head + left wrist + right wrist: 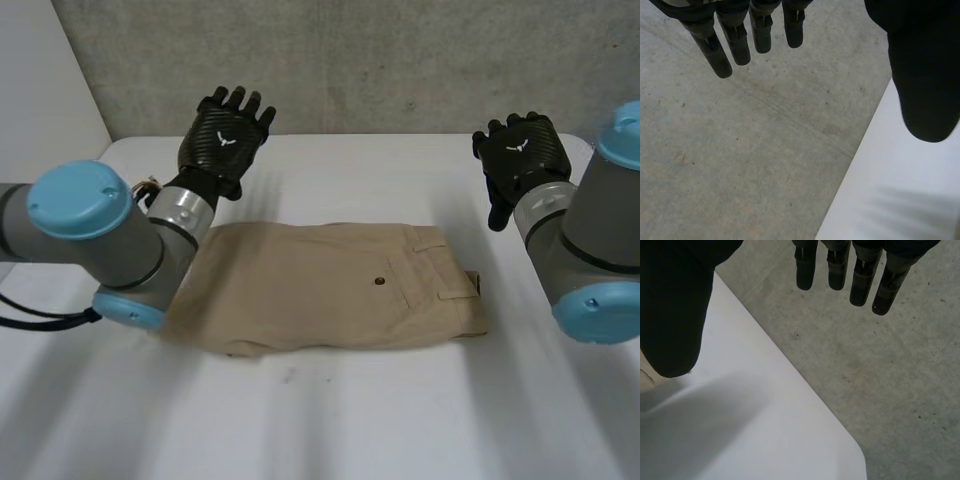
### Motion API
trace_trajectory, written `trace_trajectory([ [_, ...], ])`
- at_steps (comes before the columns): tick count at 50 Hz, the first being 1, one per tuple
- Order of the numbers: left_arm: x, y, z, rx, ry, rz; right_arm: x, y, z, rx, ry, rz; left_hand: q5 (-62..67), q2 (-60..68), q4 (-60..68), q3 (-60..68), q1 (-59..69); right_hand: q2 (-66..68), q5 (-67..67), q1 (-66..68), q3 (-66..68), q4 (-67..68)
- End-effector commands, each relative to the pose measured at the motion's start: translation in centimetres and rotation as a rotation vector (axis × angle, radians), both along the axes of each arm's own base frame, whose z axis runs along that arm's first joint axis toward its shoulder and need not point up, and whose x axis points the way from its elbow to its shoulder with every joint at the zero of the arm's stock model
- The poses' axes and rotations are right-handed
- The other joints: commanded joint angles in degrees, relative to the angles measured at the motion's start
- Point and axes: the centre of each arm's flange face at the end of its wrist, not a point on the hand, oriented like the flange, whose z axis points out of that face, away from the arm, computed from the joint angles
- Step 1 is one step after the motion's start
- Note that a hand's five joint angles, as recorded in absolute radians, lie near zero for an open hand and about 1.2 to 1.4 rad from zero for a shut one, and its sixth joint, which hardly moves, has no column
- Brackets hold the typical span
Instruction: Fold the shorts.
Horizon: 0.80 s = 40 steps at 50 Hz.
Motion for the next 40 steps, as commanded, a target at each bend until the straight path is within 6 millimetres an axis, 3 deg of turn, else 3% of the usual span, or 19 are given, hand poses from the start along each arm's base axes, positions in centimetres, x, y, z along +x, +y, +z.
trace_trajectory([
  [1,1.6,3.0,-0.5,0.067,-0.026,0.008,0.7,0.4,-0.1,0.058,-0.055,0.092,-2.6,-1.6,-1.7,-2.2,-1.1,5.3,4.1,6.1,5.6,4.4],
  [5,2.9,5.5,-0.9,0.121,-0.028,0.009,1.6,-1.8,-3.0,0.239,-0.181,0.103,-2.6,-1.6,-1.7,-2.2,-1.1,7.2,6.0,8.0,7.5,6.3],
  [11,4.2,8.4,-1.2,0.255,0.067,-0.002,1.9,-2.2,-5.2,0.414,-0.241,0.087,-2.6,-1.6,-1.7,-2.2,-1.1,8.0,6.9,8.8,8.3,7.2],
  [13,4.5,8.8,-1.1,0.285,0.096,-0.001,1.9,-1.8,-5.4,0.444,-0.241,0.086,-2.6,-1.6,-1.7,-2.2,-1.1,8.7,7.5,9.5,9.0,7.8],
  [14,4.5,8.8,-1.1,0.285,0.096,-0.001,1.5,-0.7,-5.7,0.493,-0.24,0.081,-2.6,-1.6,-1.7,-2.2,-1.1,11.1,9.9,11.8,11.3,10.2],
  [17,5.0,9.5,-1.1,0.365,0.149,0.009,1.3,-0.3,-5.6,0.497,-0.24,0.08,-2.6,-1.6,-1.7,-2.2,-1.1,11.6,10.4,12.4,11.8,10.7],
  [19,5.5,9.9,-1.4,0.435,0.175,0.023,0.8,1.2,-5.0,0.499,-0.236,0.095,-2.6,-1.5,-1.6,-2.2,-1.1,12.2,11.1,13.0,12.5,11.4],
  [23,5.7,10.3,-1.8,0.484,0.173,0.031,0.4,2.5,-4.9,0.503,-0.233,0.113,-2.6,-1.5,-1.6,-2.2,-1.1,12.3,11.1,13.0,12.5,11.4],
  [26,5.7,10.3,-1.8,0.486,0.172,0.031,0.1,3.7,-5.7,0.528,-0.225,0.12,-2.6,-1.6,-1.7,-2.2,-1.1,12.3,11.1,13.0,12.5,11.4],
  [34,5.7,10.4,-1.9,0.491,0.172,0.031,-0.4,4.5,-7.5,0.544,-0.17,0.114,-2.6,-1.6,-1.7,-2.2,-1.1,17.3,16.1,18.1,17.6,16.4],
  [40,5.7,10.4,-1.9,0.493,0.169,0.031,-2.1,5.3,-9.2,0.575,-0.099,0.088,-2.6,-1.6,-1.7,-2.2,-1.1,26.2,25.0,27.0,26.5,25.3],
])
